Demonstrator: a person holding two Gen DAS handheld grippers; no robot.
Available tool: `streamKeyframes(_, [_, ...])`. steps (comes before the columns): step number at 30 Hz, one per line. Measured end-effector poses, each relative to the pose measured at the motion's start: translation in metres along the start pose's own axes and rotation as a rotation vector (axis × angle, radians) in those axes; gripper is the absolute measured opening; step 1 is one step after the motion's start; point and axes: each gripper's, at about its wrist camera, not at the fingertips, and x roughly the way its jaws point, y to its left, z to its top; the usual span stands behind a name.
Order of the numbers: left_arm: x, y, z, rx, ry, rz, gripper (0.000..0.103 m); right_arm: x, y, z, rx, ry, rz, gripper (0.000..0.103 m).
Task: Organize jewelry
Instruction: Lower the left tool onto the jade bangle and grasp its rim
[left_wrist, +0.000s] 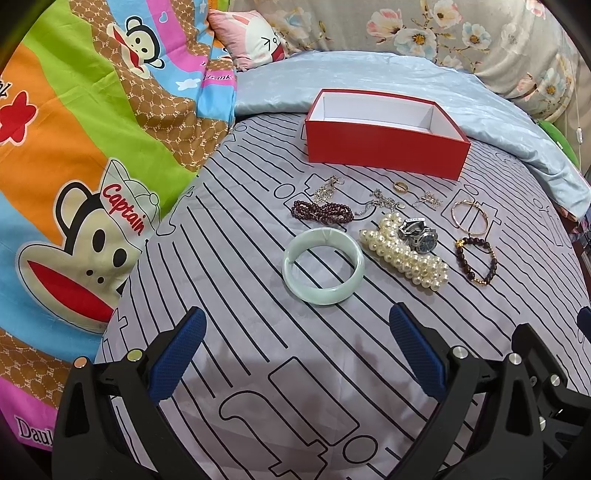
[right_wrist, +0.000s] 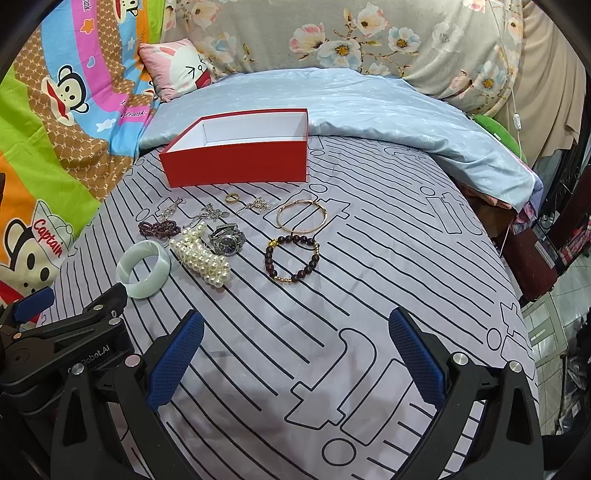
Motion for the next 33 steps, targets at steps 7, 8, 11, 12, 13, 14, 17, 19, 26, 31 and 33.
streamKeyframes(7, [0.002, 0.002, 0.001, -0.006, 0.002, -0.018, 0.097, 0.002, -0.001, -0.001, -0.002, 0.000, 0.000, 0.098])
streamKeyframes(8, [0.005, 0.005, 0.000, -0.016, 0.012, -0.026, 0.098, 0.002, -0.003, 0.000, -0.003, 0.000, -0.001, 0.098])
streamKeyframes(11, [0.014, 0.014, -0.001, -0.045, 0.032, -0.046, 0.098, 0.006, -0.009, 0.000, 0.005, 0.004, -0.013, 0.098])
streamKeyframes(12, [0.015, 0.016, -0.001, -0.051, 0.032, -0.051, 0.098, 0.008, -0.013, 0.000, 0.013, 0.009, -0.014, 0.098])
streamKeyframes(13, [0.017, 0.018, -0.001, -0.056, 0.029, -0.050, 0.098, 0.010, -0.015, 0.000, 0.018, 0.013, -0.014, 0.098])
streamKeyframes(14, [0.018, 0.020, -0.001, -0.056, 0.026, -0.049, 0.098, 0.011, -0.017, 0.000, 0.022, 0.016, -0.015, 0.098])
streamKeyframes(17, [0.026, 0.020, 0.003, -0.068, 0.033, -0.073, 0.098, 0.017, -0.022, 0.002, 0.026, 0.025, -0.019, 0.098])
streamKeyframes(19, [0.032, 0.015, 0.007, -0.066, 0.041, -0.101, 0.098, 0.022, -0.024, 0.003, 0.031, 0.032, -0.020, 0.098])
streamKeyframes(26, [0.065, -0.003, 0.018, -0.014, 0.063, -0.086, 0.098, 0.035, -0.031, 0.009, 0.041, 0.046, -0.020, 0.098])
streamKeyframes(31, [0.067, 0.014, 0.021, -0.055, 0.071, -0.088, 0.098, 0.044, -0.034, 0.012, 0.050, 0.060, -0.020, 0.098])
streamKeyframes(33, [0.067, 0.025, 0.024, -0.077, 0.065, -0.063, 0.097, 0.049, -0.034, 0.012, 0.053, 0.069, -0.013, 0.098])
